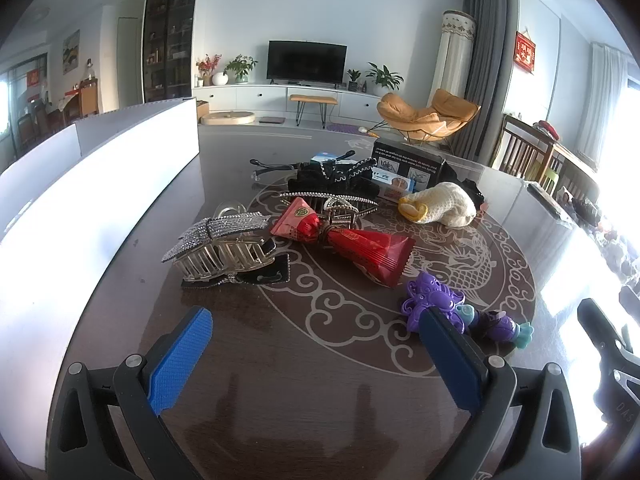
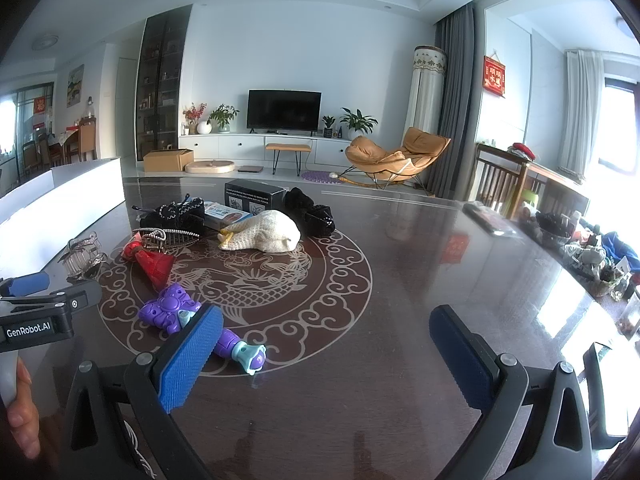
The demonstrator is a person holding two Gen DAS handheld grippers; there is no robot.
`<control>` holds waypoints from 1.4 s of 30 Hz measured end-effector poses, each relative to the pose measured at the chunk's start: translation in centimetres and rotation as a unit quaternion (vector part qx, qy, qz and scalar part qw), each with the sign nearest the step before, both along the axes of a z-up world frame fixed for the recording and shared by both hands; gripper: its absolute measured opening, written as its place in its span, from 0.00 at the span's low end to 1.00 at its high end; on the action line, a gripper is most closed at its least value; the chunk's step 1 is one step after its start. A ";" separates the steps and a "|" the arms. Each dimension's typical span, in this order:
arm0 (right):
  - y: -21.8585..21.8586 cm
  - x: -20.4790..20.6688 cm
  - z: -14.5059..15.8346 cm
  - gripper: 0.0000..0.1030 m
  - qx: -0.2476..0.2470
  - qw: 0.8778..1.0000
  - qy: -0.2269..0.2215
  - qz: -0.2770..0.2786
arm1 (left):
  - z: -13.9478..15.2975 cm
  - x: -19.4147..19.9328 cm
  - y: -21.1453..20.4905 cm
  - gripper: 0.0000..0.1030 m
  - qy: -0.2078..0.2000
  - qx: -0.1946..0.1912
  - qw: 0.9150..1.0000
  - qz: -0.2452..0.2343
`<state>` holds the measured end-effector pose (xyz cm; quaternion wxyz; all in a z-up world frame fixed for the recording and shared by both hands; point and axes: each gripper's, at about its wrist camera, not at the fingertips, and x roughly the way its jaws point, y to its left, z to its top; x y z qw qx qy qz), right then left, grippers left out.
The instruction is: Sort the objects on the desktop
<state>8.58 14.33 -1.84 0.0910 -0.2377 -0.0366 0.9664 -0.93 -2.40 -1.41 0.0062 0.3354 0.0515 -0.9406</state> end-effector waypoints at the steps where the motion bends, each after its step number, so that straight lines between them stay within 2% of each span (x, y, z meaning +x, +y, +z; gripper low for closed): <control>1: 0.0 0.0 0.0 1.00 0.000 1.000 0.000 0.000 | 0.0 0.0 -0.1 1.00 0.000 0.000 1.000 0.000; 7: 0.0 -0.1 -0.1 1.00 0.000 1.000 -0.004 0.001 | -0.2 0.0 -0.1 1.00 -0.008 0.003 1.000 -0.006; 13: 0.0 -1.0 -0.7 1.00 -0.005 1.000 -0.029 0.007 | -0.4 -0.3 0.3 1.00 -0.020 -0.002 1.000 -0.008; 16: 0.1 -2.0 -1.2 1.00 -0.013 0.998 -0.056 0.017 | -1.1 -0.7 0.6 1.00 -0.046 -0.007 0.999 -0.017; 23: -0.7 -4.5 -3.3 1.00 -0.020 0.988 -0.142 0.055 | -1.3 -0.7 1.4 1.00 -0.052 -0.023 0.998 -0.027; 28: -1.5 -4.6 -3.6 1.00 -0.004 0.986 -0.154 0.066 | -1.5 -1.2 0.7 1.00 -0.062 -0.006 0.998 -0.028; 39: -0.8 -4.7 -3.5 1.00 -0.014 0.985 -0.160 0.063 | -2.5 -1.9 -1.4 1.00 -0.090 0.059 0.994 -0.012; 42: -0.8 -4.8 -3.5 1.00 -0.014 0.985 -0.159 0.063 | -2.7 -2.0 -1.7 1.00 -0.097 0.067 0.993 -0.022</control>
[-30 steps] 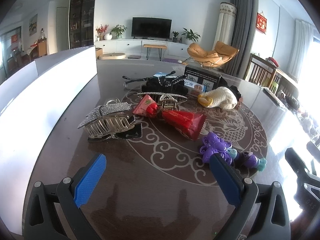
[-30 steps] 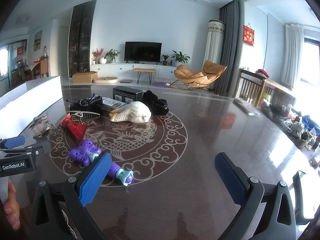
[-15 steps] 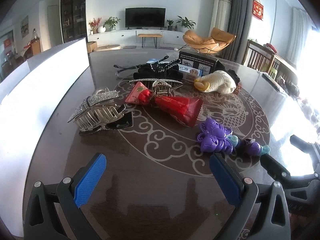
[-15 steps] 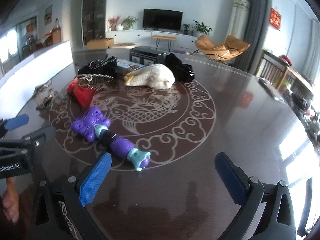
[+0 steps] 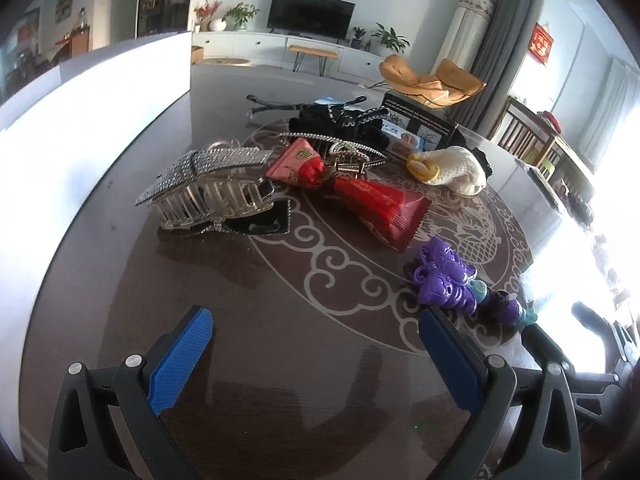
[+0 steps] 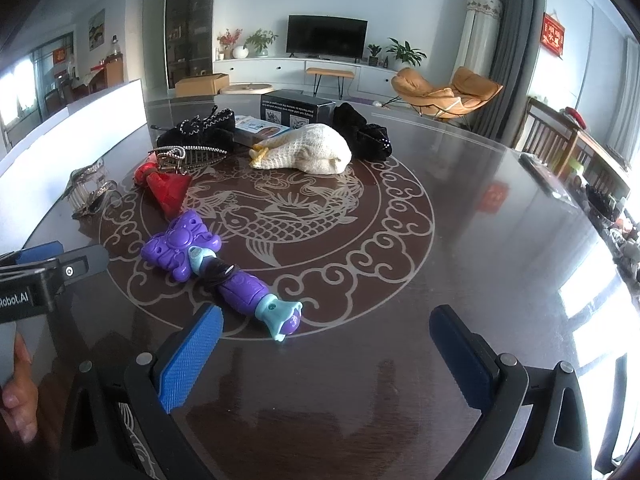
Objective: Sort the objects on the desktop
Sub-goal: 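Move the left gripper toward the silver rhinestone bow hair clip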
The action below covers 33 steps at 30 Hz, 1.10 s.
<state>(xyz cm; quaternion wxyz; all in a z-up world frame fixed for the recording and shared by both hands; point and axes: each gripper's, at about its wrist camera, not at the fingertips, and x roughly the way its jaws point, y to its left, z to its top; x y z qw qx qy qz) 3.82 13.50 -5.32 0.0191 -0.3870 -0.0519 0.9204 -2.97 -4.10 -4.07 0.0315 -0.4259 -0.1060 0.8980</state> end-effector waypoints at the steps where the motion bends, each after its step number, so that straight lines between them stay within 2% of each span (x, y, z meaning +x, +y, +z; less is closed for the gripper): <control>1: 0.0 0.0 0.0 1.00 -0.001 1.000 0.000 0.000 | 0.0 -0.1 0.0 1.00 -0.002 0.001 1.000 0.001; 5: 0.0 0.0 0.1 1.00 -0.002 1.000 0.001 0.000 | 0.0 0.0 0.2 1.00 -0.001 -0.007 1.000 -0.002; 16: 0.0 0.0 0.0 1.00 -0.002 1.000 0.000 0.000 | 0.4 0.2 2.0 1.00 0.007 -0.062 0.998 -0.029; 33: -0.1 -0.2 -0.2 1.00 -0.007 1.000 -0.006 0.004 | 0.1 0.2 3.1 1.00 0.003 -0.096 0.994 -0.060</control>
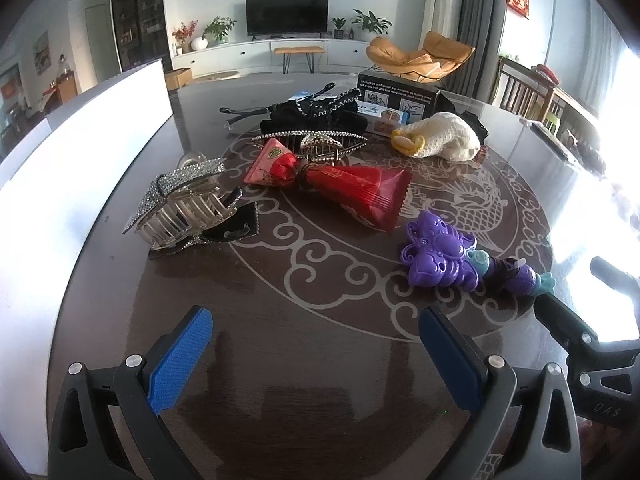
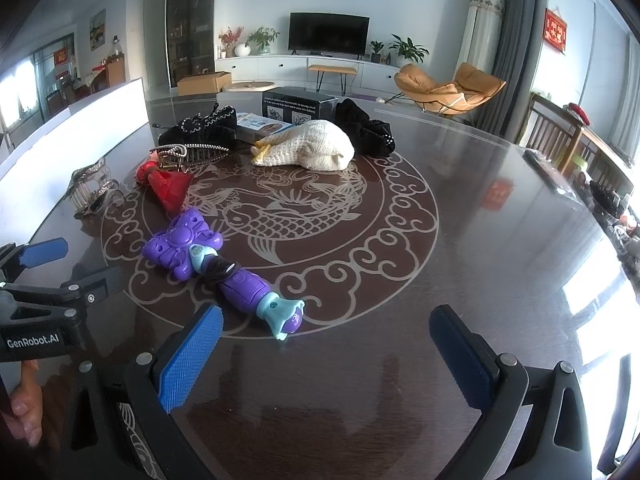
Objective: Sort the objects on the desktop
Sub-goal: 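Move the left gripper toward the silver rhinestone bow hair clip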
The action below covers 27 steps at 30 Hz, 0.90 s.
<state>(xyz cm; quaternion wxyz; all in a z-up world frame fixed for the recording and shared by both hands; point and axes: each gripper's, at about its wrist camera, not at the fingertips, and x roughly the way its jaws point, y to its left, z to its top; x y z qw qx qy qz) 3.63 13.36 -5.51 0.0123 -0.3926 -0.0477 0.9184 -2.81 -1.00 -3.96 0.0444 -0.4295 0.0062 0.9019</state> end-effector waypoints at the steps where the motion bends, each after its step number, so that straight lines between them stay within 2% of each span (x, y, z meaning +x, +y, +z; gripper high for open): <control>1: 0.0 -0.1 0.0 1.00 0.000 1.000 -0.001 0.000 | 0.0 0.0 0.0 1.00 0.000 -0.002 1.000 -0.002; 12: -0.1 -0.3 -0.3 1.00 0.007 1.000 -0.009 0.002 | 0.0 0.0 0.3 1.00 -0.001 -0.009 1.000 -0.006; 27: -0.1 -0.3 -0.3 1.00 0.007 1.000 -0.009 0.002 | -0.2 0.0 1.2 1.00 -0.005 -0.040 0.999 -0.012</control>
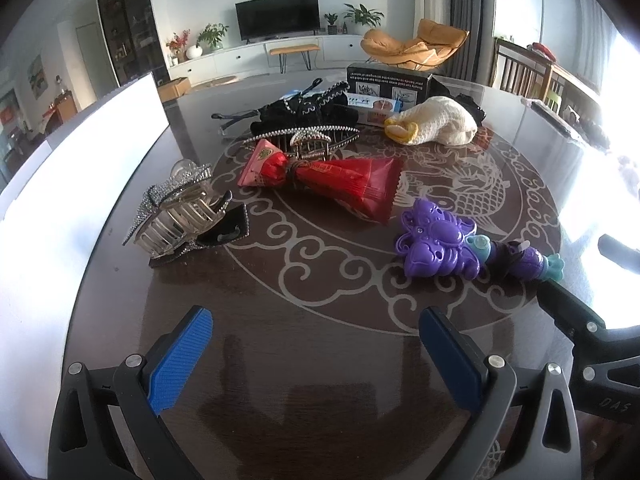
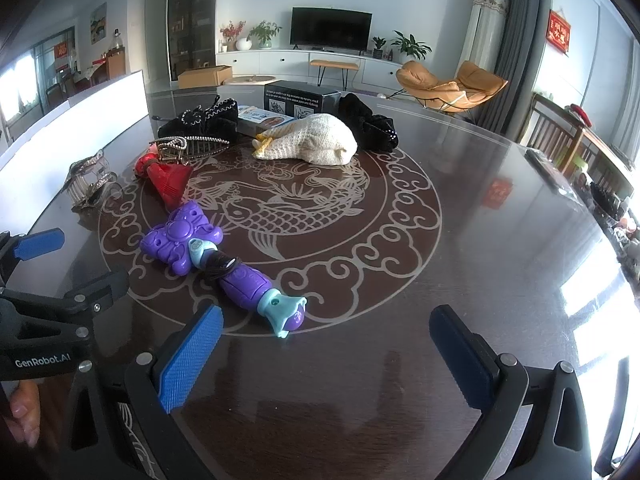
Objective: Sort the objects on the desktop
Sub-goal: 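Move the left gripper toward the silver rhinestone bow hair clip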
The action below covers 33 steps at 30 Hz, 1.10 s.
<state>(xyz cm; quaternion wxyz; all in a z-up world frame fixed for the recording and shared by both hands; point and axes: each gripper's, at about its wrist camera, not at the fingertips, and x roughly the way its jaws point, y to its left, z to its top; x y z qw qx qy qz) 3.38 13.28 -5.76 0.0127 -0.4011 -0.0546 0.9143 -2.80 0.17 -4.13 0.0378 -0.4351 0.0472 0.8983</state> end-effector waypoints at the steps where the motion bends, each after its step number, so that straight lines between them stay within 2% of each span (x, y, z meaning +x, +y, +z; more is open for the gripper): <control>1: 0.0 0.0 0.0 1.00 0.000 1.000 0.000 0.000 | 0.0 -0.1 -0.2 1.00 -0.003 0.005 1.000 0.002; 8: 0.1 0.0 0.1 1.00 -0.005 1.000 0.001 0.001 | -0.4 -0.1 -1.7 1.00 -0.018 0.033 0.999 0.019; 21: 0.5 0.3 0.3 1.00 -0.023 1.000 0.009 0.002 | -0.4 0.6 0.0 1.00 -0.005 -0.027 1.000 -0.002; 33: 0.7 0.2 0.3 1.00 -0.030 1.000 0.008 0.001 | -0.4 0.7 0.1 1.00 -0.003 -0.030 1.000 -0.002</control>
